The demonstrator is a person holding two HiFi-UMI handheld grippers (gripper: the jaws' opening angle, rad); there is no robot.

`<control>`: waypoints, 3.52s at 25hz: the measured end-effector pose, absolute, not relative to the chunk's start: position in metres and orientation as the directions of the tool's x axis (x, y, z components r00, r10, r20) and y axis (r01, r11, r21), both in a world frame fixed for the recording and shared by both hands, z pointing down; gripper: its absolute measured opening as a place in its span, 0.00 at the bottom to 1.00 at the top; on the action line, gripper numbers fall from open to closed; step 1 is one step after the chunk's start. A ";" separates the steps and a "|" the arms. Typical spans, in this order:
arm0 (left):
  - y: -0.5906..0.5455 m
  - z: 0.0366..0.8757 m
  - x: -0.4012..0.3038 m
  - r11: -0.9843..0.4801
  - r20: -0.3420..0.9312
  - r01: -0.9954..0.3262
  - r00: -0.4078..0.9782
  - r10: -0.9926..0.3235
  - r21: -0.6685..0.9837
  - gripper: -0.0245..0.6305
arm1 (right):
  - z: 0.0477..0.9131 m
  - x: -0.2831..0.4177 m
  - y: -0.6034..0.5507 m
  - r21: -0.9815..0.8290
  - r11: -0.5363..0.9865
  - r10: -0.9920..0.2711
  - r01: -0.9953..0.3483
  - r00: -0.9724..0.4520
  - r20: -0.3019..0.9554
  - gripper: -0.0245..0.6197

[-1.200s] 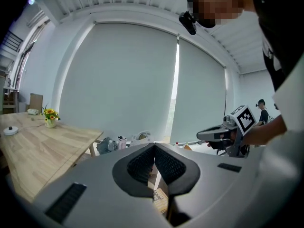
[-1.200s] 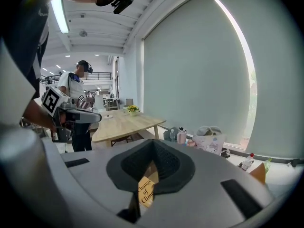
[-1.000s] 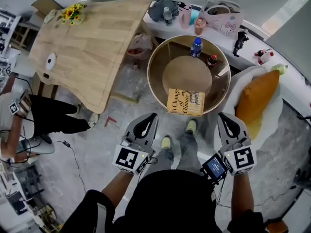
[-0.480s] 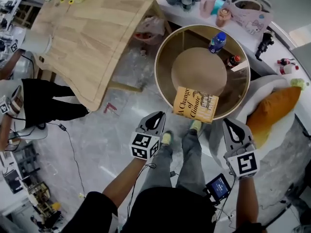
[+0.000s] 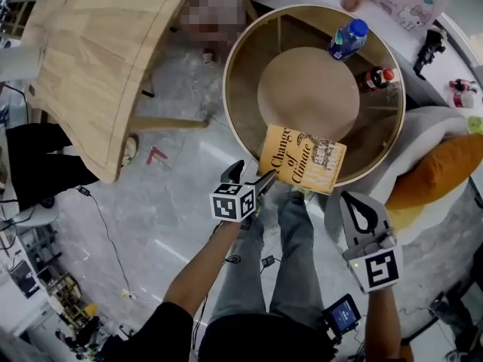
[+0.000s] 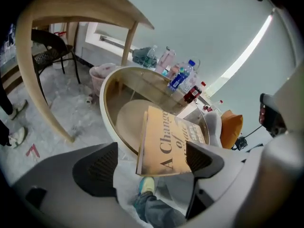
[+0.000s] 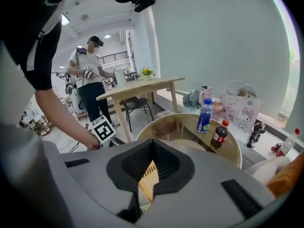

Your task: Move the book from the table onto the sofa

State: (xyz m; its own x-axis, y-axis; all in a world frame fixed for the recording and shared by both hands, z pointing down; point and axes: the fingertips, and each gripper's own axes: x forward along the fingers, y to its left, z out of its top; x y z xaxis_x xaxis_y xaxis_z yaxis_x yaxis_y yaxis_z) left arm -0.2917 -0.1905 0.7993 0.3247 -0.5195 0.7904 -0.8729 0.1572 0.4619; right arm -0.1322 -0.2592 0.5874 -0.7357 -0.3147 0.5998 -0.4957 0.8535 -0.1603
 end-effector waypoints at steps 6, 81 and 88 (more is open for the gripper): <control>-0.191 0.845 -0.276 0.239 0.826 -0.846 0.340 -0.449 0.477 0.76 | 0.599 -0.131 -0.274 -0.229 0.809 -0.325 -0.541 -0.737 0.592 0.05; -0.285 0.654 -0.231 -0.269 0.688 -0.921 0.389 -0.613 0.281 0.28 | 0.471 -0.082 -0.285 -0.151 0.774 -0.491 -0.615 -0.733 0.470 0.05; -0.292 0.589 -0.250 -0.263 0.628 -0.927 0.375 -0.682 0.269 0.27 | 0.427 -0.071 -0.284 -0.086 0.747 -0.557 -0.660 -0.690 0.463 0.05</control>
